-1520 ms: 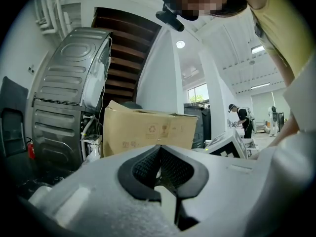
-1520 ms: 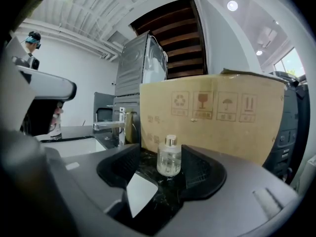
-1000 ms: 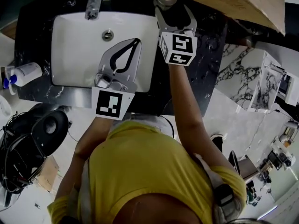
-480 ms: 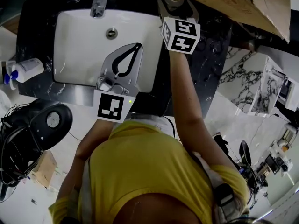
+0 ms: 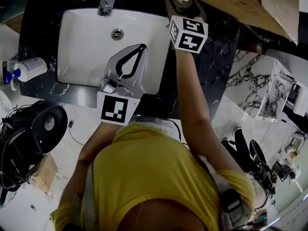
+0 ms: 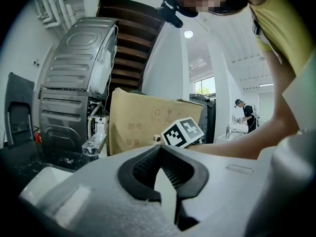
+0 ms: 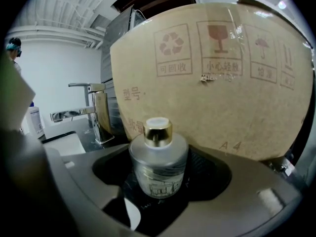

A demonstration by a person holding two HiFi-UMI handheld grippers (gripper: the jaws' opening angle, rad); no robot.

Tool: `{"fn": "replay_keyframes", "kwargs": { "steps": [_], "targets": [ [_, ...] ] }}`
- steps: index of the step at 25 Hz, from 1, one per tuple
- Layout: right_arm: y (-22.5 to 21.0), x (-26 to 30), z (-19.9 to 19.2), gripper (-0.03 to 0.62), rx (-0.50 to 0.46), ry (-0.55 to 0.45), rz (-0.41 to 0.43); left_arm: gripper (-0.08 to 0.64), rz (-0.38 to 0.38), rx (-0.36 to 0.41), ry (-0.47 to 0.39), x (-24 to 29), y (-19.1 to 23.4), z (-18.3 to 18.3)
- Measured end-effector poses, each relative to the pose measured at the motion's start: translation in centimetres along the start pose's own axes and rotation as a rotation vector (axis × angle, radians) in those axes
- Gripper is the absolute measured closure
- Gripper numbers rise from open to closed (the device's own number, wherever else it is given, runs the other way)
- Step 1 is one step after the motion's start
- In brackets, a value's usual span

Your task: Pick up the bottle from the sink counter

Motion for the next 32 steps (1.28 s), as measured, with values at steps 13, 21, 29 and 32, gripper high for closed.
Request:
{"fn": "replay_keyframes", "kwargs": {
  "steps": [13, 21, 29, 32],
  "targets": [
    [4.3, -8.4, 4.7, 0.270, -0.079, -0.065, -0.043, 0.558, -0.028, 0.005, -0.067, -1.7, 0.2, 1.9],
    [8.1, -17.1, 6.4, 0.267, -0.117, -0.125, -0.120, 0.558, -0.053, 0.011, -0.130, -3.9, 0.3, 3.4],
    [10.8, -24.0, 6.5, 0.267, -0.110, -0.151, -0.172, 0.558, -0.073, 0.030, -0.176, -5.2, -0.4, 4.6],
    [12.1, -25.9, 6.2, 0.267, -0.117, -0.155, -0.178, 0.558, -0.081, 0.044, -0.185, -5.8, -0.8, 5.1]
  ]
}}
Point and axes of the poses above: the fingertips, and each gripper's own axes: x forward along the fingers, y to its left, z out of its top, the point moved 6 cm from there along -x, backward along the fingers, and after that the axes turned 15 degrees about z, right-handed, at the moved point
